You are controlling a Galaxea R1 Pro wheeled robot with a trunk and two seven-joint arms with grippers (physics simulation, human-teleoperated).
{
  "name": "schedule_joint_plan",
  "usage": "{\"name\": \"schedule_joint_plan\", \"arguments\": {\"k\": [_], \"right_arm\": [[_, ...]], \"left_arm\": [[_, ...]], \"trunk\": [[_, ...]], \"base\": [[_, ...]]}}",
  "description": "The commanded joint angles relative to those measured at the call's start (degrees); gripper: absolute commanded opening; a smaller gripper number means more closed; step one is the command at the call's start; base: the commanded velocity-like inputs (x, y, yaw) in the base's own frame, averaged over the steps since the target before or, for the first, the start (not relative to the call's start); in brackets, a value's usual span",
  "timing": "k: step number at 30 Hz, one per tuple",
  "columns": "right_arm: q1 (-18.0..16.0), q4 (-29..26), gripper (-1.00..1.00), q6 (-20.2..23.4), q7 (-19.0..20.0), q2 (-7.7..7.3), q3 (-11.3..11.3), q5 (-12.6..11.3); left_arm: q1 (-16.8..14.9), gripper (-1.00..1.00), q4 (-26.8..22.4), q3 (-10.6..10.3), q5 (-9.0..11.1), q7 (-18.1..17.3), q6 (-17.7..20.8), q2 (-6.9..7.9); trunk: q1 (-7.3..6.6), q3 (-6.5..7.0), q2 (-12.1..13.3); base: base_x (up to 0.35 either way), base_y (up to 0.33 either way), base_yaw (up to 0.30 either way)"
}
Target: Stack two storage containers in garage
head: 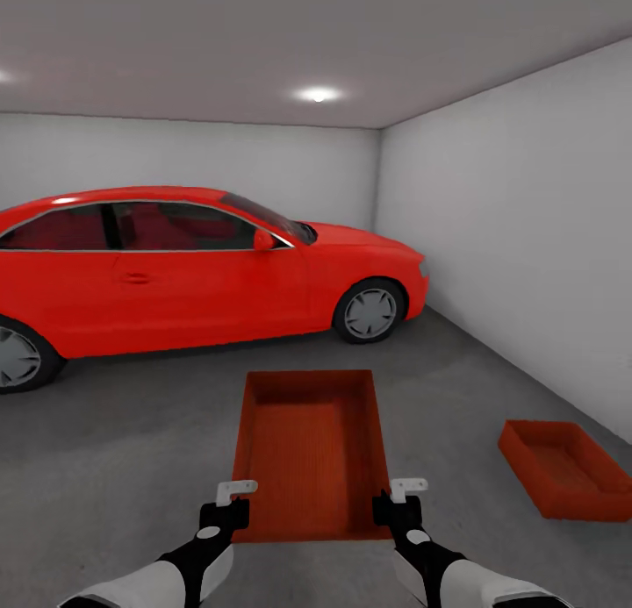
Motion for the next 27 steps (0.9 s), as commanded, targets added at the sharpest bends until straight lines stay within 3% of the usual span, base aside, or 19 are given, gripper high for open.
{"name": "schedule_joint_plan", "arguments": {"k": [1,27], "right_arm": [[-0.07,0.27,-1.0,-0.42,-0.33,1.36,-2.86,-2.03],[-0.07,0.27,-1.0,-0.42,0.2,1.36,-2.93,-2.03]], "left_arm": [[-0.05,-1.0,-0.05,-0.18,0.16,0.65,-1.47,-0.03],[-0.06,-1.0,-0.06,-0.18,0.16,0.52,-1.39,-0.02]], "trunk": [[0.05,-0.1,-0.09],[0.05,-0.1,-0.09]], "base": [[0.321,0.0,-0.281],[0.321,0.004,-0.281]]}}
